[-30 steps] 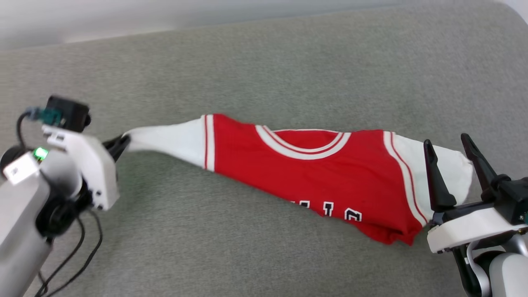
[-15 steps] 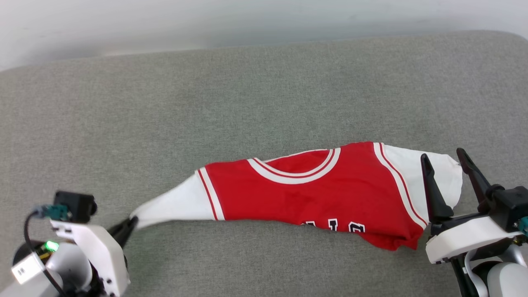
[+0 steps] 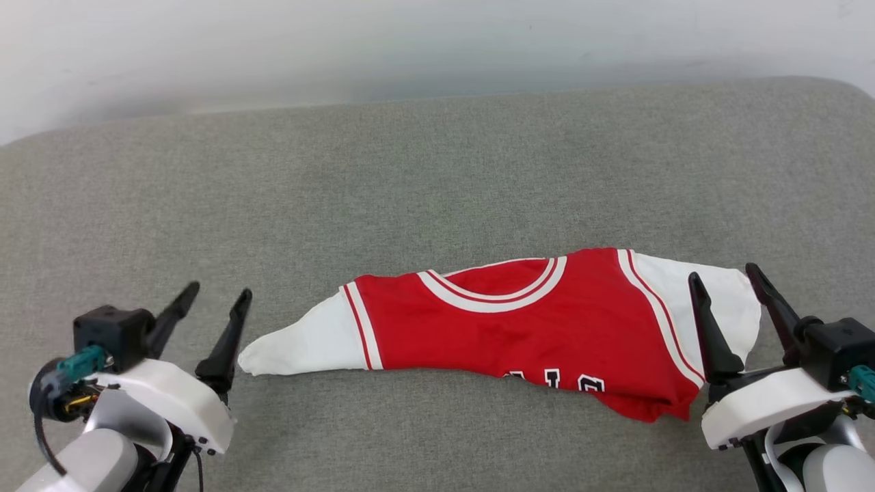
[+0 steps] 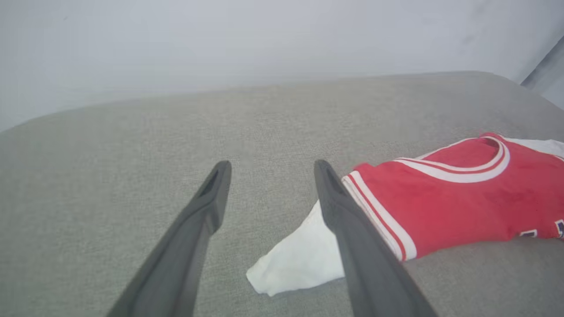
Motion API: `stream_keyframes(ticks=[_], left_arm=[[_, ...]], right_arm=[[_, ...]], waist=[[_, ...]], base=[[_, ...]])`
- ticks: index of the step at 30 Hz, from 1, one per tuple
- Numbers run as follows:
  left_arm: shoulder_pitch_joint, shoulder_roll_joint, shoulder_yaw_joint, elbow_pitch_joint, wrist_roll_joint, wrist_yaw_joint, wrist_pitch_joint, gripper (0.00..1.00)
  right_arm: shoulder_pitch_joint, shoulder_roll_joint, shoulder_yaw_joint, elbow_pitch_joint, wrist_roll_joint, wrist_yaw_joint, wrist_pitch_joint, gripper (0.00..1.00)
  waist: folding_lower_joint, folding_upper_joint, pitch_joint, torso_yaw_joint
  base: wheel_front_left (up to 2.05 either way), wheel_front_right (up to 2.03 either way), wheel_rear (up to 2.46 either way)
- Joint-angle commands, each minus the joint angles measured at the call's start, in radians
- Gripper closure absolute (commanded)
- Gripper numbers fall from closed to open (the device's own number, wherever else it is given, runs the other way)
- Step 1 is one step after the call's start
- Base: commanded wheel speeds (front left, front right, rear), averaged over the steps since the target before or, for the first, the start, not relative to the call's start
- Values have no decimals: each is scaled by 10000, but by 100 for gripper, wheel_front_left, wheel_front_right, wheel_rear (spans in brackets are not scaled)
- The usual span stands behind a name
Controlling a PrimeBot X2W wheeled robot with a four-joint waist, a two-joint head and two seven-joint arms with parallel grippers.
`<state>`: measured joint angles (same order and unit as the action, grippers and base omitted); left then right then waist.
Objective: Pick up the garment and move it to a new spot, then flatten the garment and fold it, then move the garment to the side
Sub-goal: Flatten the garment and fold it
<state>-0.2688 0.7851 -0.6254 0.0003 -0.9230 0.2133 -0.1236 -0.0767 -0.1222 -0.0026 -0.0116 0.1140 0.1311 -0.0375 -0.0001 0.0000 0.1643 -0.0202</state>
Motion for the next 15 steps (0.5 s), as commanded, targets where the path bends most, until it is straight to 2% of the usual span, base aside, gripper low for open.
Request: stream_keyframes(ticks=[1,4,7,11,15], left_arm=[[-23,-23,74,-4,369,77,-526,0],[90,-207,266,-185,1122,355,-1222,0],[275,-499,666,-618,1865,585,-1405,0],[647,-1054,1489,-1546,3145,705,-1421,0],[1039,-1476,2085,-2086,3965,414,-1416,0]], right_arm=[[80,-80,-50,-51,33,-7,67,0],[112,-314,-101,-241,59,-7,447,0],[54,-766,-132,-511,280,-7,1467,0],[-252,-1667,-189,-750,868,-7,3756,0],[-772,-2452,-470,-656,1569,-5,6548,0]], waist=[[1,0,-77,29],[1,0,-155,116],[1,0,-144,281],[1,0,36,526],[1,0,313,810]], base=[[0,0,0],[0,0,0],[0,0,0],[0,0,0],[0,0,0]])
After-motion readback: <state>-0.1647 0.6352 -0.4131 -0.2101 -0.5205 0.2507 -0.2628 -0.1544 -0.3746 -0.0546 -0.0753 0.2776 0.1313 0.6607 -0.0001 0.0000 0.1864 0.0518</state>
